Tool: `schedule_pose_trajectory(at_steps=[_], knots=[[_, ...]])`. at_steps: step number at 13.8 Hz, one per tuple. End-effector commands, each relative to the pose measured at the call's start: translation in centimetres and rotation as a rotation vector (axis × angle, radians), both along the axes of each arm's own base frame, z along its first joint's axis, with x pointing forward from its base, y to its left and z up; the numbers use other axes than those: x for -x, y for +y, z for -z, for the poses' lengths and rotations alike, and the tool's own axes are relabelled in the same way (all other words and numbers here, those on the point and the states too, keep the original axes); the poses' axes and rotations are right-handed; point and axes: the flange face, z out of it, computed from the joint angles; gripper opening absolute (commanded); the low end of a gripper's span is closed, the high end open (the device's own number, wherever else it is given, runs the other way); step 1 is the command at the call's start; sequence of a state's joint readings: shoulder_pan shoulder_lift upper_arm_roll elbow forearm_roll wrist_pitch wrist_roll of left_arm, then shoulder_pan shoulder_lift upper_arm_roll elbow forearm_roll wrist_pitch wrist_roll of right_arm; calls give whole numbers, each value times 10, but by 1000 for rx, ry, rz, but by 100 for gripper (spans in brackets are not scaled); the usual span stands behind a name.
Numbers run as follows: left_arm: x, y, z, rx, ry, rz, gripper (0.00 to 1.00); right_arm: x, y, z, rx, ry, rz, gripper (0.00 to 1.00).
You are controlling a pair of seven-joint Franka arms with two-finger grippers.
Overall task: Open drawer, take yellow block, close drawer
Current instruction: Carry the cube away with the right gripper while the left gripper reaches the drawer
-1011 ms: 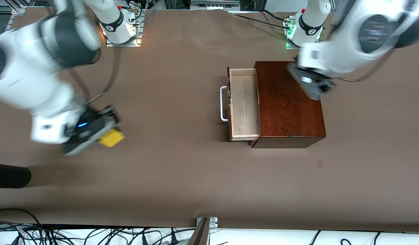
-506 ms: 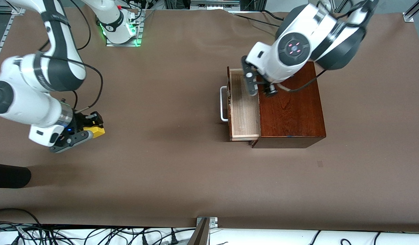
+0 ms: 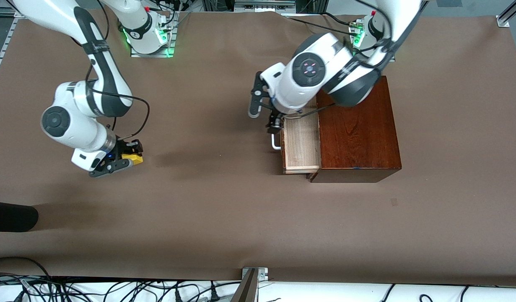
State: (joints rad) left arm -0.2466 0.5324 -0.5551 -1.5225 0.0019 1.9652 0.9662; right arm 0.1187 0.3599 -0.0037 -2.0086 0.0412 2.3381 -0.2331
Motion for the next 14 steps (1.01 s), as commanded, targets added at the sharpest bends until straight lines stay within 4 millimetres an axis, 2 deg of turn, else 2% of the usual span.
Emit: schedule_pose_trajectory(at_steps=[1,4,7,11,13,14], knots=[[-2,-16,25,17,10,41,100,26,-7,17,3,-41,22,0],[14,-34,61,-55,3,95,100,35,-11,33,3,-43,60,0],[13,-33,79,-76,-6,109,100,45,-16,58,4,-75,117,0],[-1,7,102,-159,62,74,100,47,-16,68,6,-57,160,0],[-13,26,100,-190,73,40,100,48,-16,78,7,-51,163,0],[-15,34,97,-212,91,20,100,49,-16,80,8,-49,173,4]])
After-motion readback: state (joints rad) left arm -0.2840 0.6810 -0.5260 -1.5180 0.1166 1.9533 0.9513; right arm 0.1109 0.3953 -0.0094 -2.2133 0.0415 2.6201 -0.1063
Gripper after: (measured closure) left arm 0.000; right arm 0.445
